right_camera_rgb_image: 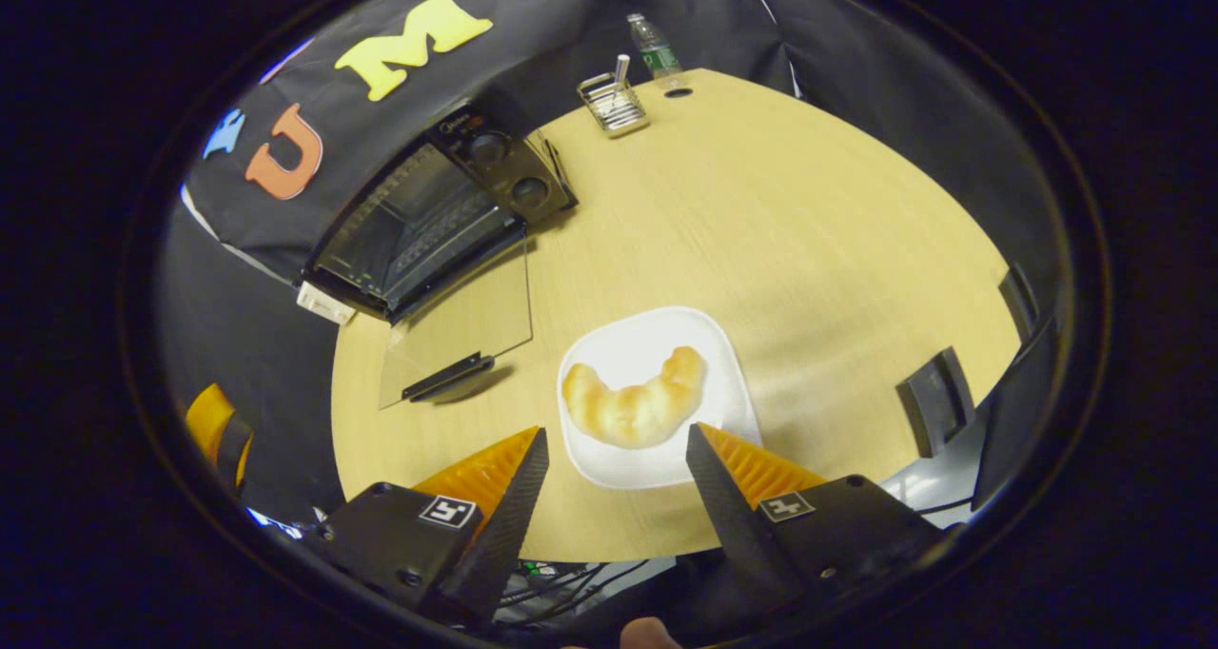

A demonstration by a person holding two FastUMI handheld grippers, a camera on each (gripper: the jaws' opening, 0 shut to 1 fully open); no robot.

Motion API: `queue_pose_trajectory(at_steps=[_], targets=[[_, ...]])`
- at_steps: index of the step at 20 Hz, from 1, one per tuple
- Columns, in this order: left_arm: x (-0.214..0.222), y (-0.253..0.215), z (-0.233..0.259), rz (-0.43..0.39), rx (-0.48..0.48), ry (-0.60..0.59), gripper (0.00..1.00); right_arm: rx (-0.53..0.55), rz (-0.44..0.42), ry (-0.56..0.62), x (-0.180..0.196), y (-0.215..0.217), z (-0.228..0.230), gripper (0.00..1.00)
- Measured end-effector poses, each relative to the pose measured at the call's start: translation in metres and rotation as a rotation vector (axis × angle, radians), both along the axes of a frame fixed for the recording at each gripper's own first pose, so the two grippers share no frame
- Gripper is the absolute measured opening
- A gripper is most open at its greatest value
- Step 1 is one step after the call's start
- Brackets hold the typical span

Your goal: Open the electric oven with the left hand, put the food in, and close the electric oven.

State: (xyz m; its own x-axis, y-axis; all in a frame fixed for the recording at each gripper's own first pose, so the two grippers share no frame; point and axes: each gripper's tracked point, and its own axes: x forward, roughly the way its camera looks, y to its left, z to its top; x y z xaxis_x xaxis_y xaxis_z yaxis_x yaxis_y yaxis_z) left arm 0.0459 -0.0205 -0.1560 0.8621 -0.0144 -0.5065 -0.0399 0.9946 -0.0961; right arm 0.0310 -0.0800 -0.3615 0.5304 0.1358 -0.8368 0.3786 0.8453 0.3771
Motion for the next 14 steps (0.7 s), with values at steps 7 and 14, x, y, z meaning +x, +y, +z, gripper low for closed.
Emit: queue_pose_trajectory(at_steps=[7, 14], targets=[[0.009, 0.008, -0.003, 0.089, -0.001, 0.025, 0.94, 0.068, -0.047, 0.136, 0.009, -0.011, -0.037, 0.79], [0.023, -0.009, -0.013, 0.145, -0.020, 0.051, 0.94, 0.175, 0.021, 0.166, 0.013, -0.009, -0.046, 0.51]])
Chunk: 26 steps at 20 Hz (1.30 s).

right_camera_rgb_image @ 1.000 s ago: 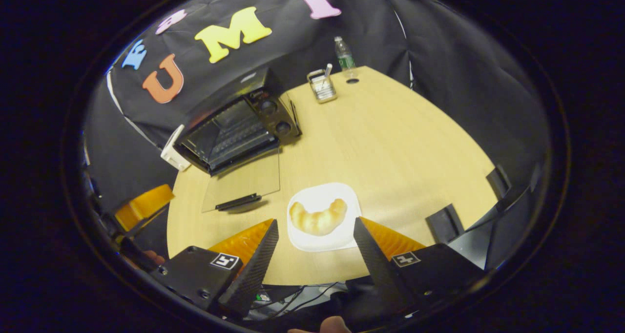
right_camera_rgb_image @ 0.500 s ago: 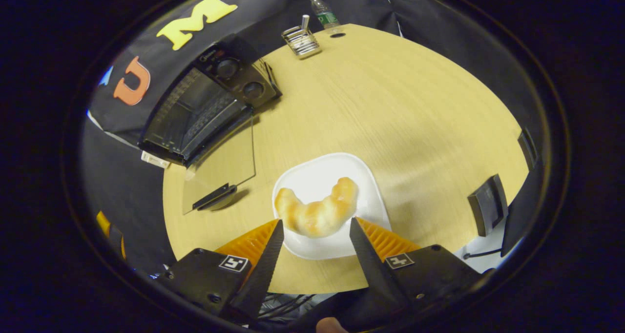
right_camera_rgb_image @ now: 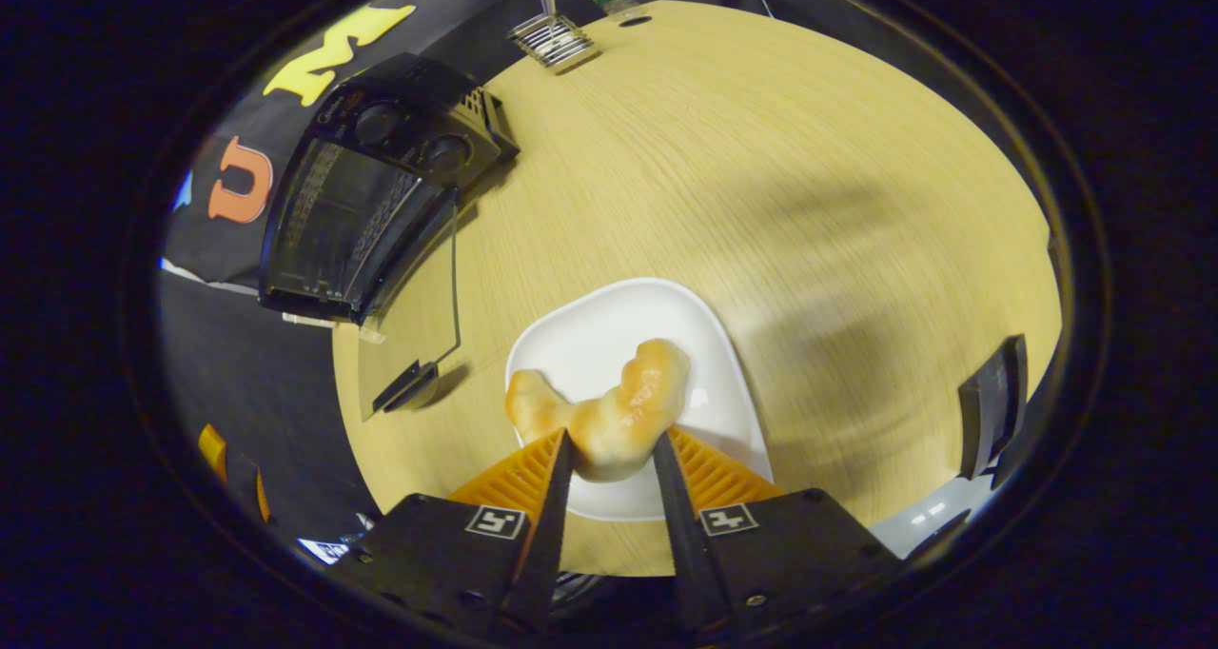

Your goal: Open the electric oven with the left hand, put the food in, and close the electric oven.

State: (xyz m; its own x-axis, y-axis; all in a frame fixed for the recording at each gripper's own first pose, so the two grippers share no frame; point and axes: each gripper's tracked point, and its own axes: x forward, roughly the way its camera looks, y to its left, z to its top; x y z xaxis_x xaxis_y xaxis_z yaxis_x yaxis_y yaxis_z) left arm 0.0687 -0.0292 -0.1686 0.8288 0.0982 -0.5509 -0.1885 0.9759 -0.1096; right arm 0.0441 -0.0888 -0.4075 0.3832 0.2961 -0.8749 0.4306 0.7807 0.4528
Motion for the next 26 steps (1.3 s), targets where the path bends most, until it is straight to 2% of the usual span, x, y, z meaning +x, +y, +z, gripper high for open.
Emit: queue_pose_trajectory(at_steps=[3, 6, 12, 16, 20, 26], targets=[[-0.001, -0.003, -0.001, -0.014, 0.017, 0.008, 0.93, 0.001, 0.012, -0.007, 0.004, 0.002, 0.003, 0.34], [0.006, 0.001, 0.006, -0.026, 0.009, -0.002, 0.94, 0.020, -0.016, -0.029, 0.002, 0.005, 0.016, 0.17], [0.005, 0.023, 0.014, -0.064, 0.002, -0.022, 0.94, 0.085, -0.116, -0.122, 0.005, 0.030, 0.063, 0.15], [-0.009, 0.051, 0.018, -0.078, 0.010, -0.021, 0.94, 0.130, -0.152, -0.194, 0.021, 0.068, 0.087, 0.16], [-0.021, 0.089, 0.022, -0.042, 0.012, -0.016, 0.94, 0.148, -0.135, -0.265, 0.065, 0.110, 0.102, 0.15], [-0.047, 0.139, 0.026, 0.021, 0.045, 0.008, 0.93, 0.154, -0.157, -0.348, 0.158, 0.150, 0.106, 0.16]])
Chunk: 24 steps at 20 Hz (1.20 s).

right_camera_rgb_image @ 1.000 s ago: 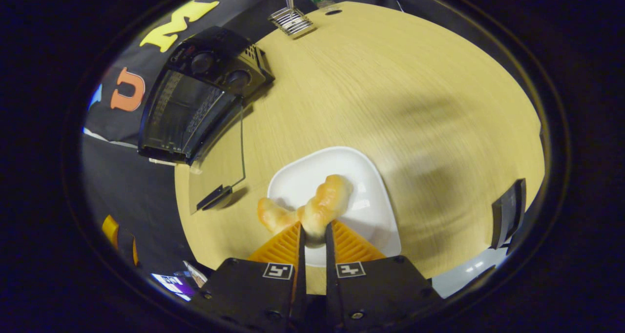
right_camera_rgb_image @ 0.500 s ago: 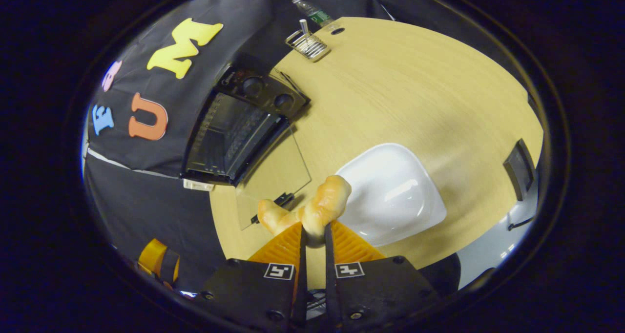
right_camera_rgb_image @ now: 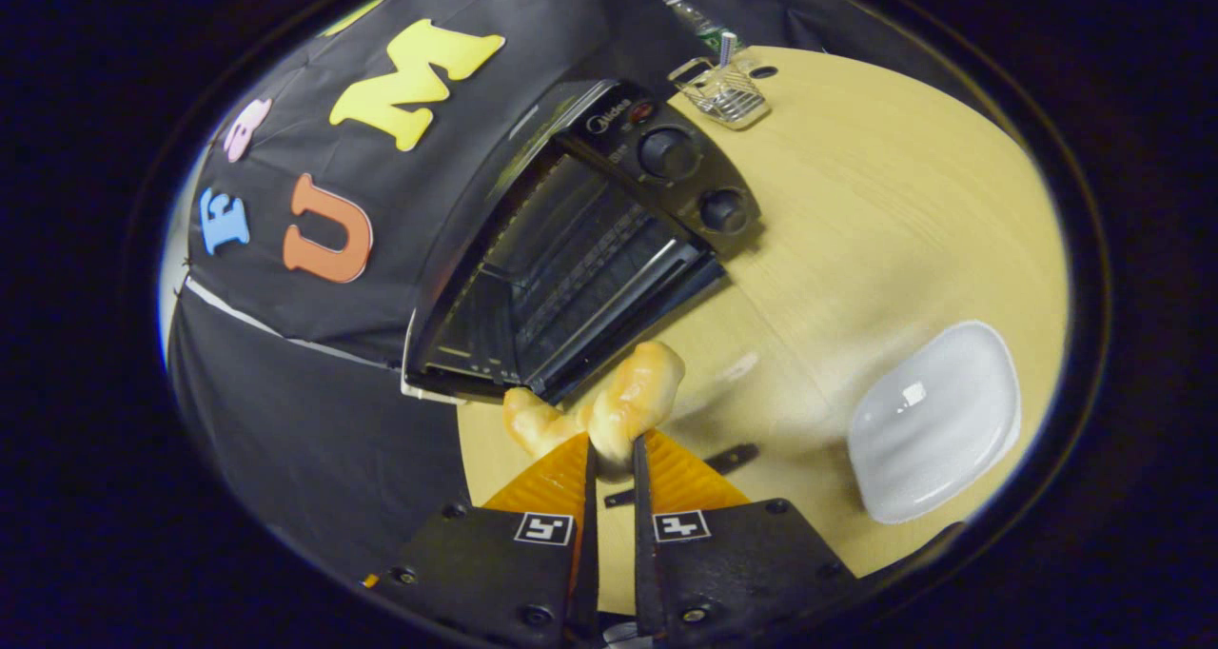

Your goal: Open the electric oven with the left hand, put the food in, and close the electric oven.

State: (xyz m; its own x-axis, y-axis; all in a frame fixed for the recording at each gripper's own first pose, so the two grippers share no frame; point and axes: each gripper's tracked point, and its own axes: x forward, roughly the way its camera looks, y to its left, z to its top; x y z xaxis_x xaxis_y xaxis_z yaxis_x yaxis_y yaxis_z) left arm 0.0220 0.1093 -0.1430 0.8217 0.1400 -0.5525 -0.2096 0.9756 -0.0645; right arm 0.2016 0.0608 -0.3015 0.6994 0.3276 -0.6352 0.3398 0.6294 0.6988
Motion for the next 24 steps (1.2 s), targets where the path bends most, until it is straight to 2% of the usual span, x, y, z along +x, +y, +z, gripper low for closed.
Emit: queue_pose_trajectory(at_steps=[7, 9, 10, 15, 21, 24], targets=[[-0.023, 0.041, -0.005, 0.096, 0.009, 0.054, 0.94, -0.028, -0.066, -0.101, 0.097, 0.012, -0.003, 0.17], [-0.026, 0.047, -0.006, 0.115, 0.010, 0.065, 0.94, -0.039, -0.082, -0.122, 0.115, 0.012, -0.006, 0.15], [-0.028, 0.051, -0.007, 0.121, 0.017, 0.068, 0.94, -0.052, -0.096, -0.129, 0.124, 0.009, -0.009, 0.19], [-0.032, 0.059, -0.006, 0.122, 0.042, 0.077, 0.94, -0.102, -0.130, -0.156, 0.144, -0.004, -0.020, 0.15], [-0.032, 0.051, -0.007, 0.097, 0.039, 0.079, 0.94, -0.193, -0.093, -0.208, 0.148, -0.005, -0.015, 0.36], [-0.033, 0.045, -0.005, 0.084, 0.027, 0.067, 0.94, -0.285, -0.061, -0.226, 0.138, -0.008, -0.011, 0.54]])
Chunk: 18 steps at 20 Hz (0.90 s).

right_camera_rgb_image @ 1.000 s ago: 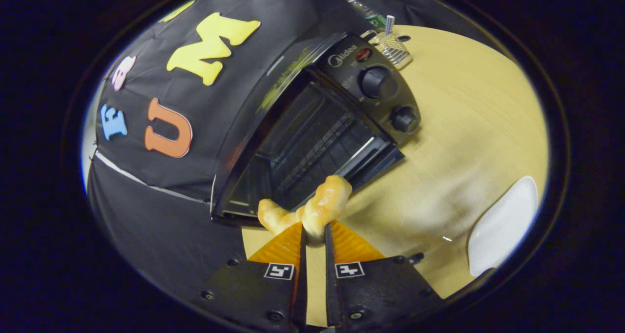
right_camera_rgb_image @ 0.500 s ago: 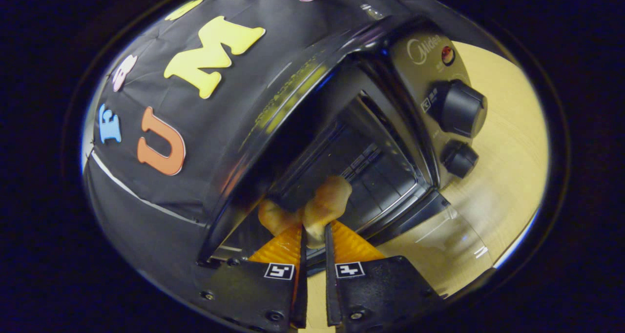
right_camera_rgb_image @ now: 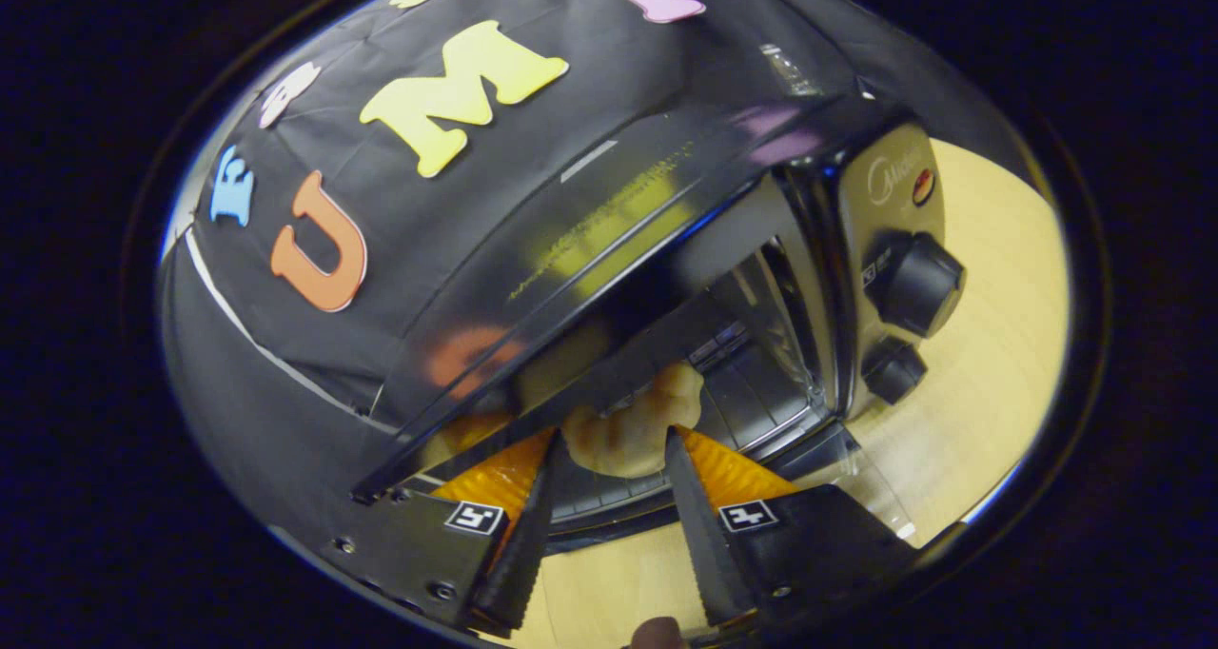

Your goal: Open the electric oven with the left hand, put the food in, and close the electric oven.

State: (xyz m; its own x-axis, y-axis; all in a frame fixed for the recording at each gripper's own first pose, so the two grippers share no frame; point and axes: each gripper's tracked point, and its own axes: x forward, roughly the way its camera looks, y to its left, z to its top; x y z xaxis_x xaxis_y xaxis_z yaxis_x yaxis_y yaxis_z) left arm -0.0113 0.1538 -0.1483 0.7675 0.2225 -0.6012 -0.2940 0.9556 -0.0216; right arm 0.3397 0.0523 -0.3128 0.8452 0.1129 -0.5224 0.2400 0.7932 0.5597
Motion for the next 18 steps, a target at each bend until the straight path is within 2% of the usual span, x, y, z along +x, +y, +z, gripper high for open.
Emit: queue_pose_trajectory(at_steps=[4, 9, 15, 18], targets=[[0.003, -0.013, 0.007, -0.021, -0.011, -0.031, 0.94, -0.096, 0.036, 0.000, -0.030, -0.003, 0.004, 0.77], [0.002, -0.026, 0.009, -0.053, -0.021, -0.081, 0.94, -0.166, 0.118, 0.006, -0.086, 0.004, 0.018, 0.77], [0.014, -0.054, -0.004, -0.140, -0.051, -0.112, 0.94, -0.421, 0.226, -0.019, -0.167, -0.017, 0.052, 0.87], [0.023, -0.082, -0.016, -0.205, -0.087, -0.115, 0.94, -0.497, 0.241, -0.031, -0.206, -0.032, 0.071, 0.89]])
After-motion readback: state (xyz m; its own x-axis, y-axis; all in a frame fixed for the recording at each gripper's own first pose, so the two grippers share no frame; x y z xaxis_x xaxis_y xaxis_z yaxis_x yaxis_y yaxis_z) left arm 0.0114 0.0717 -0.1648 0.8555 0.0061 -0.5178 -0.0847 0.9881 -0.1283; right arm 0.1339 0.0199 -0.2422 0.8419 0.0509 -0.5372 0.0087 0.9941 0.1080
